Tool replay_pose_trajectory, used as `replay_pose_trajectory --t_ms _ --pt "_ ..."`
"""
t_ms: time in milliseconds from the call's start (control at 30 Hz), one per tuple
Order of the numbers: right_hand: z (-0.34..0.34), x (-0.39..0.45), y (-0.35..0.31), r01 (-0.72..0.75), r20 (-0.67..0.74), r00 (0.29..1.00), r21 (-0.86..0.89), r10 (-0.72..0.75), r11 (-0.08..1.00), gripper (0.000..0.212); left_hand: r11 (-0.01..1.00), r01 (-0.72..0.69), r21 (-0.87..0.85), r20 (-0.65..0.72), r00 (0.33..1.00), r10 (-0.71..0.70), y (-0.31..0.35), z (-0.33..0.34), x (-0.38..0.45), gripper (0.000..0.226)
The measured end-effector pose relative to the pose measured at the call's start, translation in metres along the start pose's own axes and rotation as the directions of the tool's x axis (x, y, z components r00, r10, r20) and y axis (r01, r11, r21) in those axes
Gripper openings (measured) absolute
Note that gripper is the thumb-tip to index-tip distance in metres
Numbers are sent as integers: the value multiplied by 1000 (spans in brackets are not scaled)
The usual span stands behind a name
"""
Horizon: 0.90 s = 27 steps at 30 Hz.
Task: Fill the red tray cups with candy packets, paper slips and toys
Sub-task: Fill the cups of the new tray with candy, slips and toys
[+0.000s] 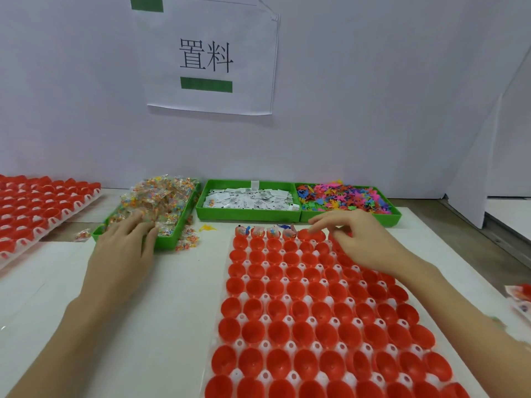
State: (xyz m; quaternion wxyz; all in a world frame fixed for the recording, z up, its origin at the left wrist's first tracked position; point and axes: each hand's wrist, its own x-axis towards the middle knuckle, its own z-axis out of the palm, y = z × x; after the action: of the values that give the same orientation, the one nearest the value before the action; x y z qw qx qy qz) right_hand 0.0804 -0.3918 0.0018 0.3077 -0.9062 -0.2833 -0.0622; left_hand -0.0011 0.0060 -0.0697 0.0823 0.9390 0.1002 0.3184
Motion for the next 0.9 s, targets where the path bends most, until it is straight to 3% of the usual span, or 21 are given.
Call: replay_pose_trajectory --t_ms 133,267,533,633,733,833,900 --pt "-15 -24 6 -18 -98 994 207 39 978 46 995 47 -91 -54 997 -52 4 -8 5 3" --pt "-24 -39 18 -64 -178 975 339 131 938 50 987 19 -160 -140 989 -41 4 -7 5 8" --pt "-29 -45 30 -95 -265 939 416 220 905 53 953 -73 -296 -322 946 -27 11 -18 2 8" --pt "-29 -45 33 -122 -289 923 404 253 907 53 903 -31 -429 -291 951 -105 25 -26 0 8" --pt "-28 -46 29 -107 -287 929 397 234 912 52 751 71 -656 -154 962 -226 53 -29 -4 13" --pt "-24 -47 21 -84 -276 940 384 201 919 44 409 196 -891 87 959 -270 86 -30 -9 17" --pt "-19 -43 12 -66 -270 949 332 162 941 39 236 244 -940 199 960 -199 103 -32 -14 17"
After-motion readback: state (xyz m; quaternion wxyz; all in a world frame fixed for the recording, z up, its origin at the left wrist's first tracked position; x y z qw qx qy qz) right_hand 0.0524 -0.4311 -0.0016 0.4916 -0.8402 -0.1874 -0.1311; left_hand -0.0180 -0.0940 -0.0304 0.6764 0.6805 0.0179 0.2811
